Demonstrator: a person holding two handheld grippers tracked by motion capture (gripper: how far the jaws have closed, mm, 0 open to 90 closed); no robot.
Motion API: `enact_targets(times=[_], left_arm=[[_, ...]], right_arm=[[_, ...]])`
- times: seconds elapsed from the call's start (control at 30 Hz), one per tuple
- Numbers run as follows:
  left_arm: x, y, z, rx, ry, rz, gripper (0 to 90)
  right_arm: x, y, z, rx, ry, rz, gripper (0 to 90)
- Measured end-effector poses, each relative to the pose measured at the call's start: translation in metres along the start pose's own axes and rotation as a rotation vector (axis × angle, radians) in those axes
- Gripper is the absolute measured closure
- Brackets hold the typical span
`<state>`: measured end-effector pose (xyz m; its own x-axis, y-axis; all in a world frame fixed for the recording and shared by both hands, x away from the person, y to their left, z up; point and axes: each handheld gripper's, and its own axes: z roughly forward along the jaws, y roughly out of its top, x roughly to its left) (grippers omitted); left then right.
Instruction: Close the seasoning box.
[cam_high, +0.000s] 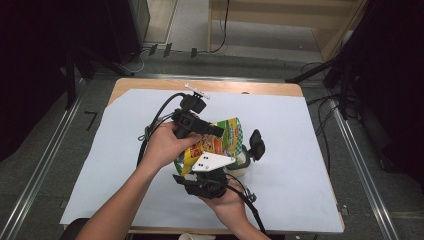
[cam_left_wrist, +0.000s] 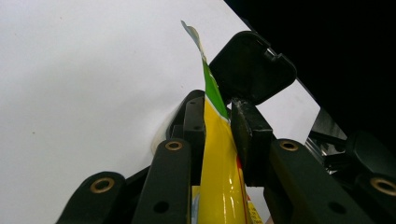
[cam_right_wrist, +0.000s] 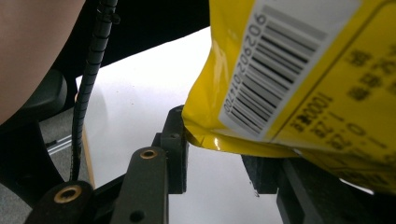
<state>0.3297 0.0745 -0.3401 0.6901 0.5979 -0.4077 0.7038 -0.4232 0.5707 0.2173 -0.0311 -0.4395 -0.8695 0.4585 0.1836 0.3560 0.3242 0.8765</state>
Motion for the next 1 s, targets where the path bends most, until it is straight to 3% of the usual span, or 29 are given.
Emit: enact_targets(times=[0.23,0.83,1.0], left_arm=[[-0.0008,-0.0001,0.0017,0.001,0.006,-0.002,77.1],[-0.0025,0.0008,0.006,0.018,-0.016,-0.01,77.9],[-0.0021,0.0067,0.0051,0.033,0.004,-0.001,77.6]], right_arm=[[-0.0003,-0.0005,0.0,0.001,0.008,0.029,65.9],[-0.0001,-0.0026,0.0003,0.0,-0.005,0.021,66.4],[-0.0032,0.0011,0.0018,0.0,0.002,0.027,66.4]])
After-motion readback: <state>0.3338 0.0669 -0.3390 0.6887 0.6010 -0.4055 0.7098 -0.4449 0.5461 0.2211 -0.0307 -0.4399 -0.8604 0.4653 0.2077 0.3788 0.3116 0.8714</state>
